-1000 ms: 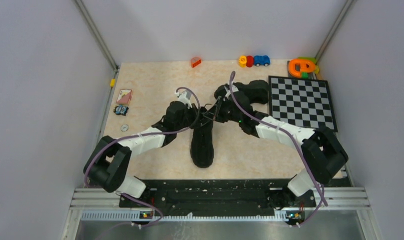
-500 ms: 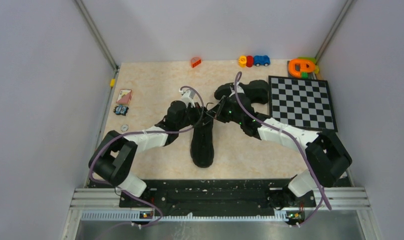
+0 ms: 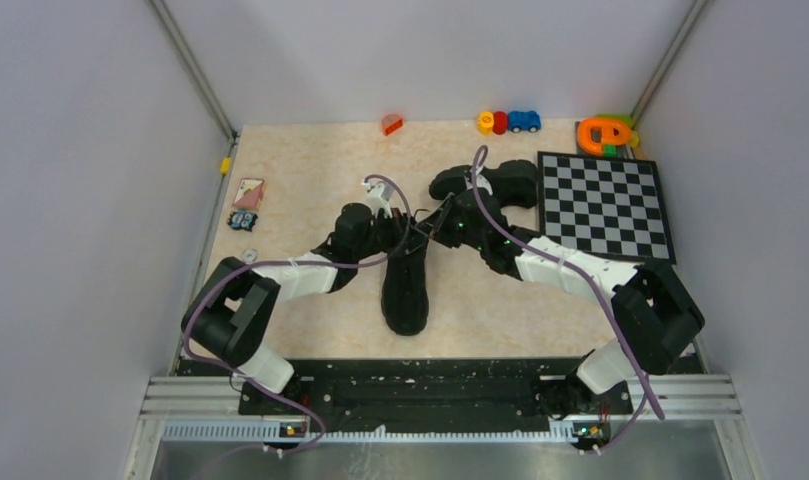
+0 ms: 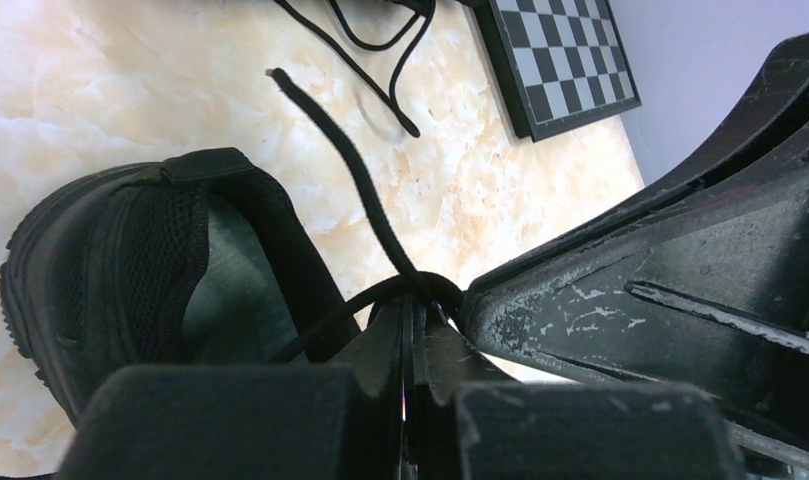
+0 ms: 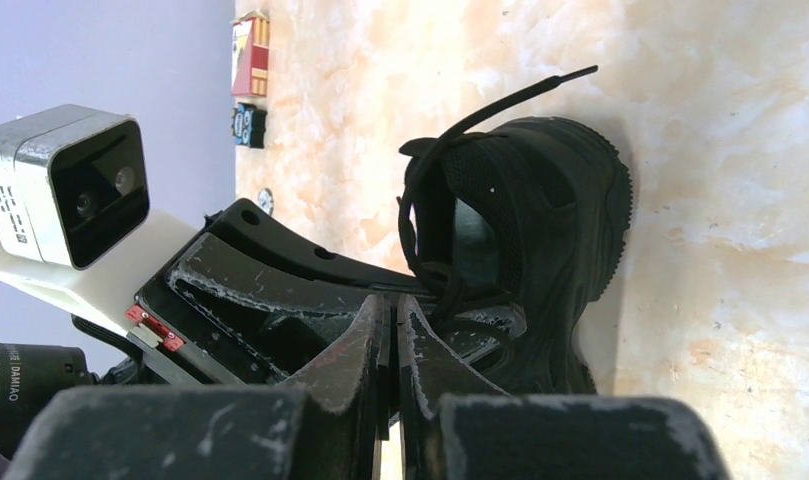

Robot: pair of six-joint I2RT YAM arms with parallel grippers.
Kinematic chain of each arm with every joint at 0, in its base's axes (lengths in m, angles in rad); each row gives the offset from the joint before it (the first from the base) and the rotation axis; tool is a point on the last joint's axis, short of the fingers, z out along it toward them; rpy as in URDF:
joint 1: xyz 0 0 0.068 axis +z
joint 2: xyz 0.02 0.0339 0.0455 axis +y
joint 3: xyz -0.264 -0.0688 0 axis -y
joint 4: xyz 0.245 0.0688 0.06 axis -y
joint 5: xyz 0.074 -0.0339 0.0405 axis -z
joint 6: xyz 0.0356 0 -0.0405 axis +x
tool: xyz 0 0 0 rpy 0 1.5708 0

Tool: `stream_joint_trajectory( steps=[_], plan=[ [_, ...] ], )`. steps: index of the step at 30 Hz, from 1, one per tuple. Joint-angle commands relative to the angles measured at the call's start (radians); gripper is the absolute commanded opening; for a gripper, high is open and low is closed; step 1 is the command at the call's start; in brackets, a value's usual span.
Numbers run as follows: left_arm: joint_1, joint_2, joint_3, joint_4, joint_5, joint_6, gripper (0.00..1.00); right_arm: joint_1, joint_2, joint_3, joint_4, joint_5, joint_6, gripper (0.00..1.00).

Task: Tie the shoes
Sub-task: Cross the shoelace with the shoelace.

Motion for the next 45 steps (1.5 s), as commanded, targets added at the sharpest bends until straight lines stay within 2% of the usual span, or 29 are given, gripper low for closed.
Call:
stream_joint_trajectory(
  steps=[1, 10, 20, 25, 30, 37, 40, 41, 44, 45],
  plan=[
    [-0.001, 0.055, 0.015, -0.056, 0.066, 0.041, 0.00, 0.040, -0.053, 0.051, 0.106, -0.015, 0.057, 0.04],
    [-0.001, 0.049, -0.006, -0.064, 0.064, 0.042, 0.00, 0.036, -0.031, 0.066, 0.081, 0.062, 0.032, 0.05],
    [0.004, 0.059, 0.085, -0.260, 0.015, 0.047, 0.00, -0.022, 0.009, 0.070, 0.044, 0.045, -0.031, 0.12],
    [0.009, 0.050, 0.093, -0.287, -0.007, 0.054, 0.00, -0.029, 0.016, 0.079, 0.025, 0.037, -0.066, 0.20],
    [0.012, 0.042, 0.099, -0.293, 0.000, 0.053, 0.00, -0.035, 0.015, 0.086, 0.006, 0.034, -0.090, 0.21],
    [0.015, 0.034, 0.102, -0.286, 0.025, 0.054, 0.00, -0.049, 0.010, 0.091, -0.005, 0.011, -0.115, 0.06],
    [0.018, 0.036, 0.103, -0.284, 0.048, 0.054, 0.00, -0.054, 0.007, 0.090, -0.007, 0.010, -0.130, 0.04],
    [0.018, 0.035, 0.104, -0.286, 0.053, 0.054, 0.00, -0.057, 0.006, 0.091, -0.006, 0.007, -0.137, 0.06],
    [0.021, 0.031, 0.103, -0.288, 0.060, 0.054, 0.00, -0.066, 0.001, 0.105, -0.023, 0.006, -0.184, 0.20],
    [0.022, 0.030, 0.101, -0.291, 0.062, 0.054, 0.00, -0.068, -0.004, 0.109, -0.025, 0.001, -0.207, 0.21]
  ],
)
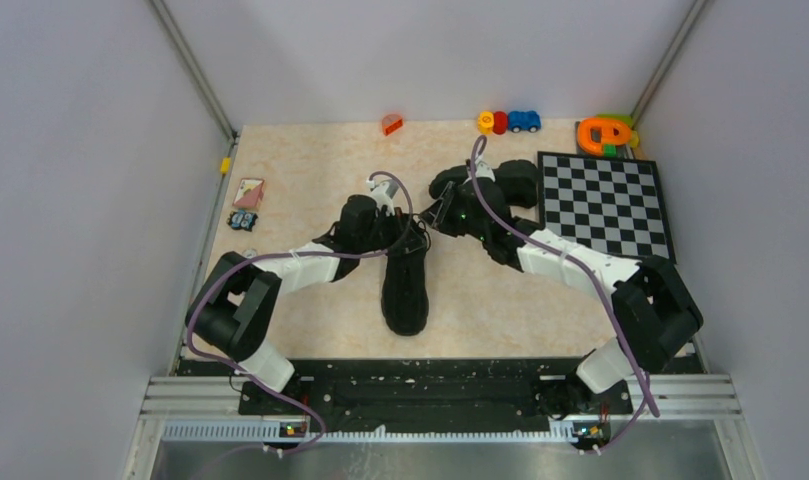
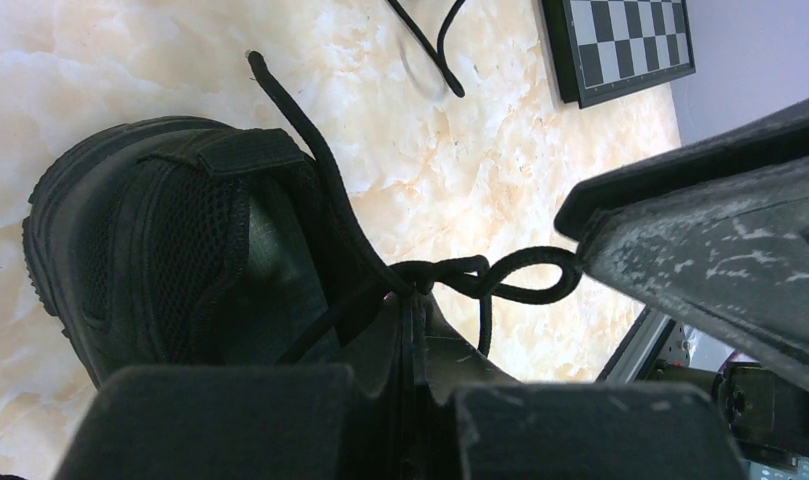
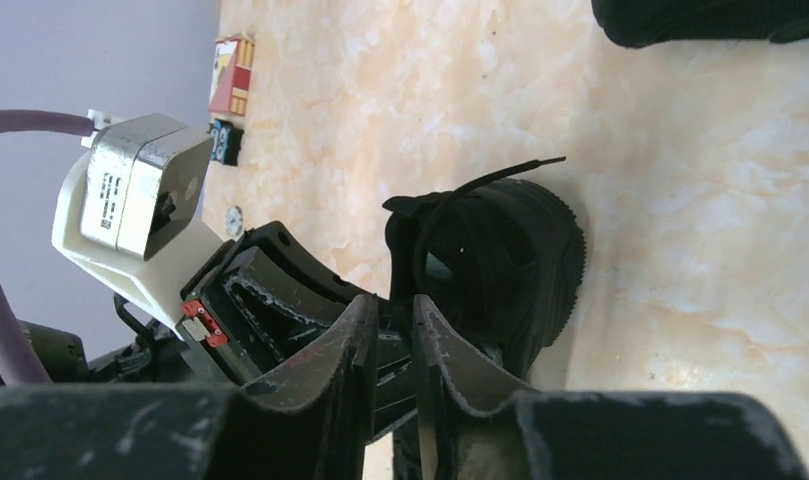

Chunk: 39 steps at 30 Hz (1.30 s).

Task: Tie the shoes
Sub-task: Cross the shoelace with the shoelace.

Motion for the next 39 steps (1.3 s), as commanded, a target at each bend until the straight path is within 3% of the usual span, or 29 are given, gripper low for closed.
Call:
stream_joint_trajectory(
  steps=[1, 9, 18, 22, 28, 39],
  plan=[
    [0.005, -0.009, 0.005, -0.068, 0.032, 0.024, 0.00, -0.025, -0.025, 0.066, -0.008, -0.020, -0.104, 0.22],
    [0.008, -0.002, 0.011, -0.070, 0.050, 0.024, 0.00, -0.066, -0.088, 0.037, -0.043, -0.134, -0.304, 0.26],
    [0.017, 0.006, 0.011, -0.052, 0.096, 0.002, 0.00, -0.150, -0.175, -0.132, -0.022, -0.325, -0.495, 0.28],
    [0.026, 0.015, 0.009, -0.031, 0.134, -0.019, 0.00, -0.179, -0.171, -0.223, 0.031, -0.380, -0.526, 0.27],
    [0.039, 0.028, 0.010, -0.024, 0.177, -0.050, 0.00, -0.180, -0.136, -0.298, 0.169, -0.453, -0.585, 0.34],
    [0.049, 0.042, 0.017, -0.014, 0.227, -0.068, 0.00, -0.181, 0.026, -0.230, 0.300, -0.531, -0.503, 0.33]
  ],
)
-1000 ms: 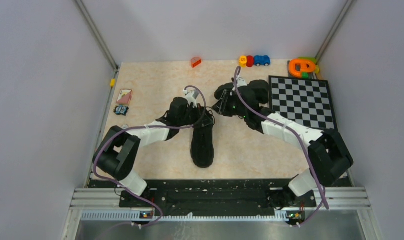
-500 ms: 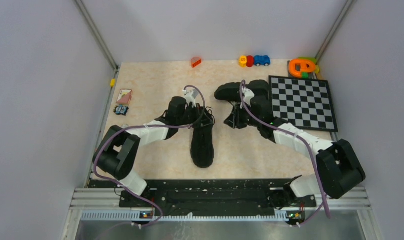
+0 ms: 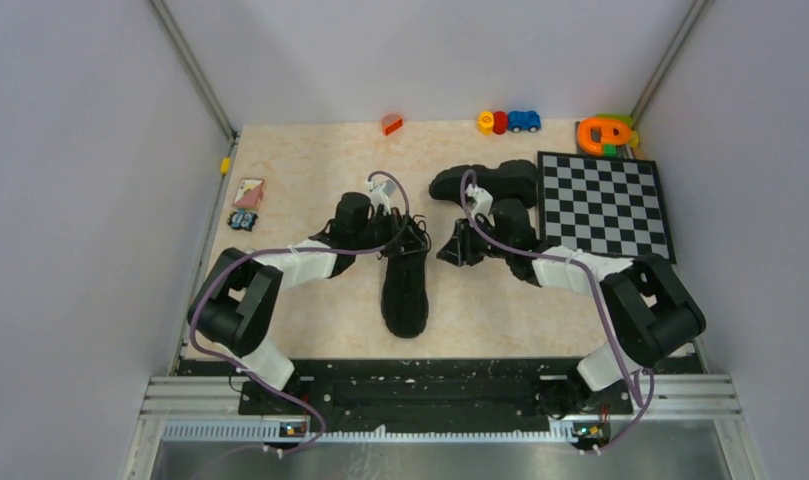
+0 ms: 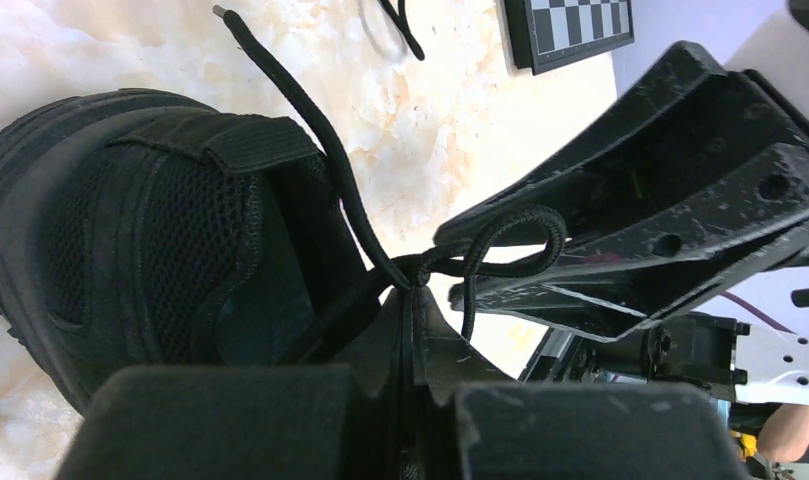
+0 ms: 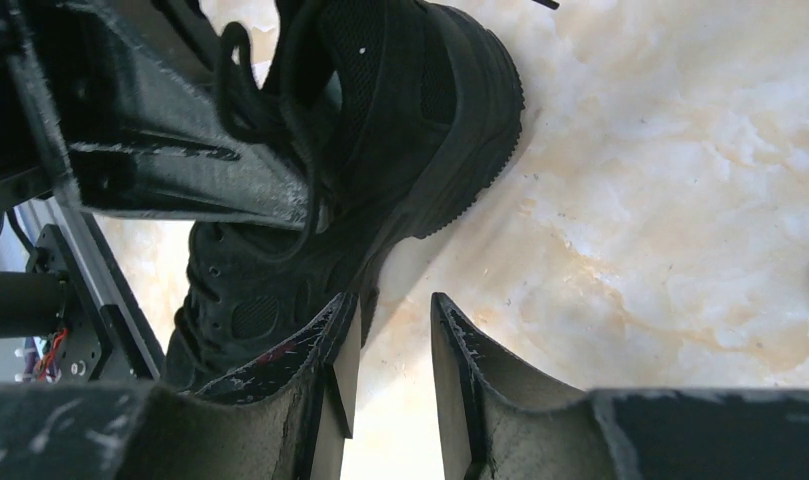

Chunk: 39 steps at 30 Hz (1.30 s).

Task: Tie the shoes
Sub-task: Cross the shoelace with the shoelace.

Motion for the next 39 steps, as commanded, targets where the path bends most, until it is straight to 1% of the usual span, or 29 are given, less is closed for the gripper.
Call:
stream_joint_trajectory(
  steps=[1, 9, 21, 25, 29, 33, 39],
  plan=[
    [0.001, 0.019, 0.014, -0.018, 0.063, -0.007, 0.00, -0.010, 0.048, 0.060, 0.115, -0.044, 0.034, 0.33],
    [0.006, 0.026, 0.021, -0.019, 0.087, -0.007, 0.00, -0.020, 0.105, 0.064, 0.245, -0.147, 0.099, 0.34],
    [0.013, 0.030, 0.025, -0.023, 0.117, -0.009, 0.00, -0.026, 0.159, 0.107, 0.291, -0.184, 0.143, 0.34],
    [0.019, 0.030, 0.018, -0.001, 0.139, -0.021, 0.00, -0.045, 0.187, 0.105, 0.334, -0.197, 0.209, 0.32],
    [0.027, 0.033, 0.002, 0.047, 0.172, -0.045, 0.00, -0.063, 0.214, 0.084, 0.437, -0.239, 0.287, 0.31],
    [0.029, 0.032, 0.001, 0.054, 0.177, -0.048, 0.00, -0.064, 0.241, 0.081, 0.513, -0.274, 0.344, 0.31],
    [0.030, 0.033, -0.001, 0.059, 0.184, -0.050, 0.00, -0.064, 0.260, 0.083, 0.537, -0.281, 0.381, 0.27]
  ],
)
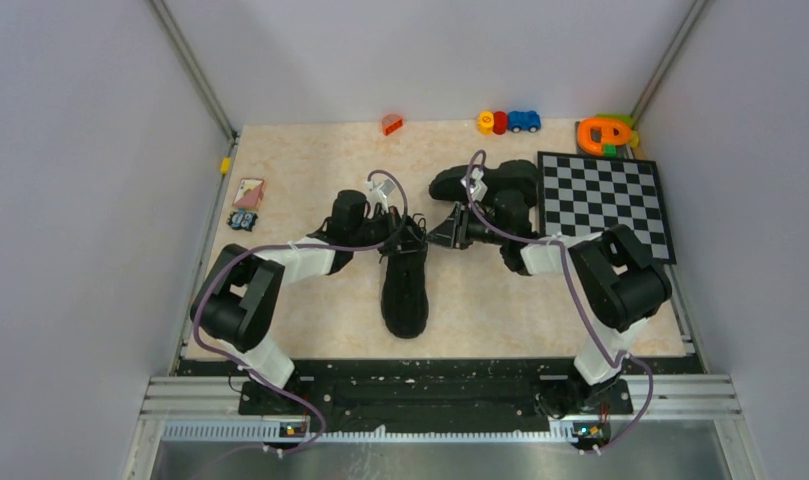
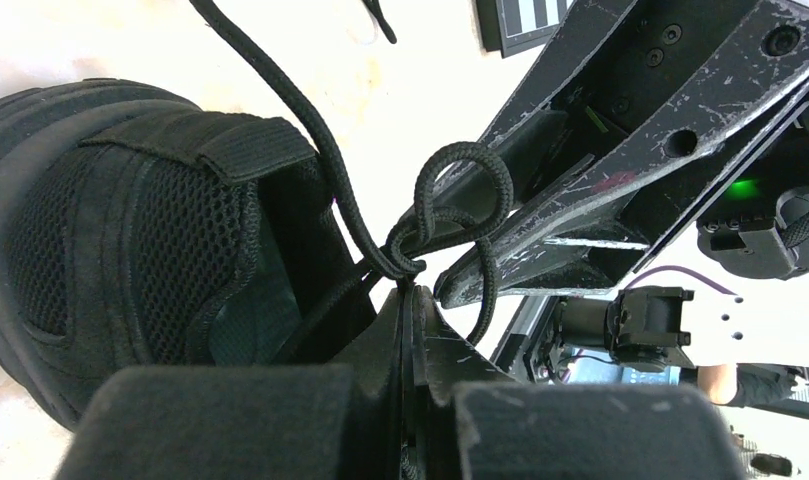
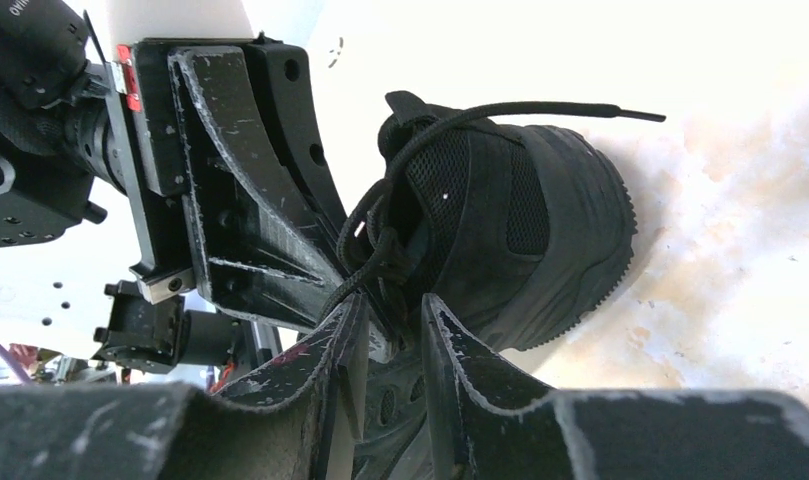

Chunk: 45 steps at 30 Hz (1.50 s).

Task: Tie the shoes
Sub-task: Cross the shoelace with the shoelace.

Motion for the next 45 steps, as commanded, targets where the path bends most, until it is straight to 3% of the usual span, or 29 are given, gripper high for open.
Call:
stream_joint_trajectory(
  steps=[1, 11, 19, 27, 32, 36, 45],
  plan=[
    [-0.006, 0.006, -0.009, 0.037, 0.064, -0.011, 0.00, -0.006, 0.017, 0.023, 0.102, -0.025, 0.037, 0.26],
    [-0.006, 0.005, -0.012, 0.042, 0.063, -0.010, 0.00, -0.006, 0.039, 0.022, 0.082, -0.040, 0.031, 0.22],
    [-0.004, 0.001, -0.015, 0.045, 0.063, -0.010, 0.00, -0.006, 0.068, 0.029, 0.110, -0.062, 0.062, 0.00],
    [-0.002, -0.018, -0.018, 0.008, 0.035, 0.009, 0.00, -0.007, 0.039, 0.037, 0.044, -0.037, 0.018, 0.00],
    [-0.002, -0.051, -0.012, -0.075, -0.005, 0.042, 0.13, -0.005, 0.005, 0.053, -0.004, -0.017, -0.009, 0.00],
    [-0.003, -0.083, -0.008, -0.126, -0.035, 0.070, 0.16, 0.001, -0.032, 0.069, -0.078, 0.001, -0.049, 0.00],
    [-0.003, -0.132, -0.001, -0.201, -0.057, 0.095, 0.16, 0.013, -0.078, 0.078, -0.175, 0.039, -0.118, 0.00]
  ],
)
